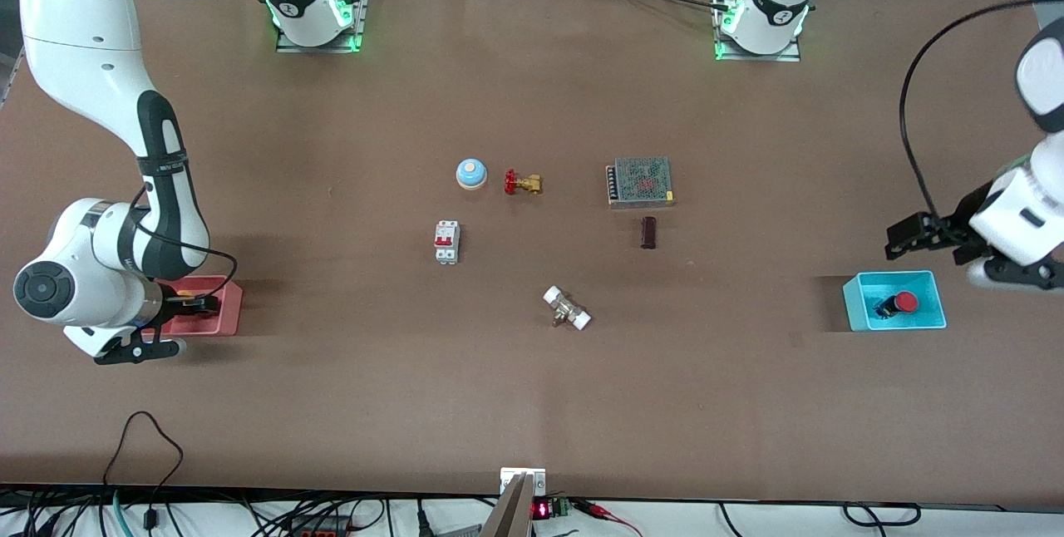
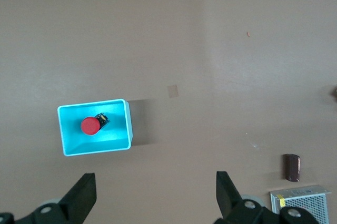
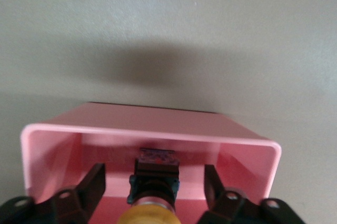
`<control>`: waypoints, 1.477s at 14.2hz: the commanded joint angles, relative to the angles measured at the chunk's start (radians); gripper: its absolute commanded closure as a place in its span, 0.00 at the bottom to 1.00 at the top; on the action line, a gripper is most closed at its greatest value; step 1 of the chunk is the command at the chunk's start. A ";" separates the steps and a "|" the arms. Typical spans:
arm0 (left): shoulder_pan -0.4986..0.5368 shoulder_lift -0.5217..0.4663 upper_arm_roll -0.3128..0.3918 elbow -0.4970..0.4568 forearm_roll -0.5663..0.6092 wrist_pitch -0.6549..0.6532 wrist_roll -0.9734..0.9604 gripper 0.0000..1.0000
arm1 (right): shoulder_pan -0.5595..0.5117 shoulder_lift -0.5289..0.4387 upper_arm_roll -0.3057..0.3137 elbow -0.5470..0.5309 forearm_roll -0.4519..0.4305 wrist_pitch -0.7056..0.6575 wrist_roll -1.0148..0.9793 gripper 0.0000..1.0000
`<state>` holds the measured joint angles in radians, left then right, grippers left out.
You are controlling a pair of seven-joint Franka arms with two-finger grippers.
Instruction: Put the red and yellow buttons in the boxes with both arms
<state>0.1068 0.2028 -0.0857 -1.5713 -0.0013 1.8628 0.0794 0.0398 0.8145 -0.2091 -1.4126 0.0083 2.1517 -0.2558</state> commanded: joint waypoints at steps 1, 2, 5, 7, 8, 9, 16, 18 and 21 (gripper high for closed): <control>0.005 -0.130 -0.008 -0.107 0.014 0.004 -0.010 0.00 | 0.002 -0.055 0.007 0.009 -0.005 -0.053 0.009 0.00; 0.005 -0.160 -0.008 -0.125 0.014 0.004 -0.010 0.00 | 0.002 -0.095 0.007 0.009 -0.004 -0.099 0.007 0.00; 0.005 -0.227 -0.008 -0.171 0.014 0.004 -0.010 0.00 | 0.000 -0.213 0.011 0.011 0.001 -0.237 0.007 0.00; 0.005 -0.238 -0.009 -0.184 0.012 0.004 -0.010 0.00 | 0.005 -0.302 0.014 0.011 0.004 -0.306 0.009 0.00; 0.005 -0.237 -0.011 -0.182 0.007 0.004 -0.009 0.00 | 0.011 -0.343 0.017 0.011 0.019 -0.344 0.010 0.00; 0.008 -0.236 -0.012 -0.177 0.003 0.001 0.000 0.00 | 0.023 -0.385 0.017 0.009 0.048 -0.395 0.024 0.00; 0.007 -0.241 -0.015 -0.171 0.001 -0.034 -0.013 0.00 | 0.143 -0.586 0.016 0.008 0.052 -0.628 0.217 0.00; 0.008 -0.250 -0.015 -0.171 0.003 -0.034 -0.013 0.00 | 0.134 -0.629 0.011 -0.005 0.050 -0.650 0.225 0.00; 0.007 -0.252 -0.015 -0.173 0.001 -0.033 -0.015 0.00 | 0.068 -0.655 0.028 -0.035 0.044 -0.644 0.210 0.00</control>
<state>0.1069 -0.0258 -0.0925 -1.7298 -0.0014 1.8392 0.0780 0.1601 0.1926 -0.2025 -1.4016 0.0615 1.5001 -0.0403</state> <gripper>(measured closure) 0.000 0.000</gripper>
